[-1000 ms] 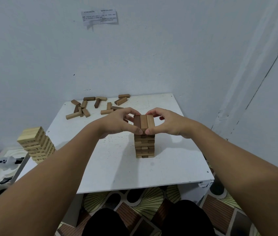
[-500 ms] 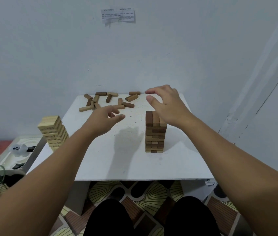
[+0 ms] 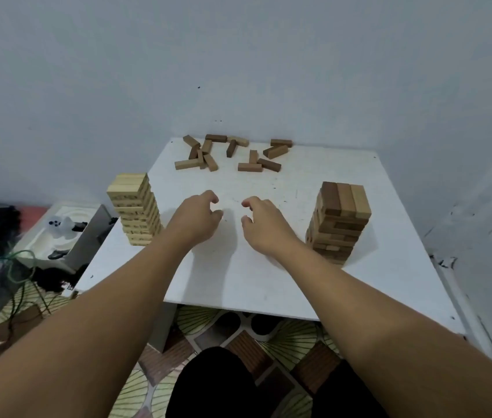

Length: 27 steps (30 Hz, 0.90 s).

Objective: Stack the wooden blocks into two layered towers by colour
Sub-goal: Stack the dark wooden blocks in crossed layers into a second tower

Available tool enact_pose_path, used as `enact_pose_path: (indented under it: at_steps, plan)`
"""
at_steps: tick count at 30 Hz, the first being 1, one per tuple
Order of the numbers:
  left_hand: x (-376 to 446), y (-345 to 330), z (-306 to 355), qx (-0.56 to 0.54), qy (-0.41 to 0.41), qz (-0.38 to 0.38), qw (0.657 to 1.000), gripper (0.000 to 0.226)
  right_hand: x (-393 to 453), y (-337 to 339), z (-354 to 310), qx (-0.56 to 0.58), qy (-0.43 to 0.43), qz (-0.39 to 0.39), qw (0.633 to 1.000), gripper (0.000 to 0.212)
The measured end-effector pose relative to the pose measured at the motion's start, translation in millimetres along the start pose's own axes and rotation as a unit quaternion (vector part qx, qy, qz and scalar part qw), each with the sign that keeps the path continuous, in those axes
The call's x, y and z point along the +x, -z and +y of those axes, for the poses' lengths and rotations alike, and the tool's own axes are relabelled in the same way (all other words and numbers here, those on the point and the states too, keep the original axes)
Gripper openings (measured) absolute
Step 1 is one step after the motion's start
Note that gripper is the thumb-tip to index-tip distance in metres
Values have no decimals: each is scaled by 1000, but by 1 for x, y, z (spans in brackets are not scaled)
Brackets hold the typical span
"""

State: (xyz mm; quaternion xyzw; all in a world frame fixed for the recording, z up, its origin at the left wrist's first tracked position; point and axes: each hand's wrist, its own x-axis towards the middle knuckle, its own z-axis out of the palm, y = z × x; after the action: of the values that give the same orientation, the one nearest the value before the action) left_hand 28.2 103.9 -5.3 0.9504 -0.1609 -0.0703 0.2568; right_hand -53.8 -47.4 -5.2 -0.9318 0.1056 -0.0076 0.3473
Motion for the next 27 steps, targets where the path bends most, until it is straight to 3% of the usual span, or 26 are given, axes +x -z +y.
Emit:
enact_pose_path:
  at_steps: [12,18,23,27]
  plan:
    - [104,-34,-21,40,20,78,996,56,97,-34,14,-31,-38,118,992,47]
    - [120,-49,-20,86,49,127,987,68,138,-39,16,-100,-89,121,983,56]
    - [123,-50,-21,101,53,116,987,66,154,-51,17,-130,-123,164,970,58]
    - [123,-51,-20,101,55,120,986,66,164,-47,19,-144,-137,144,969,62]
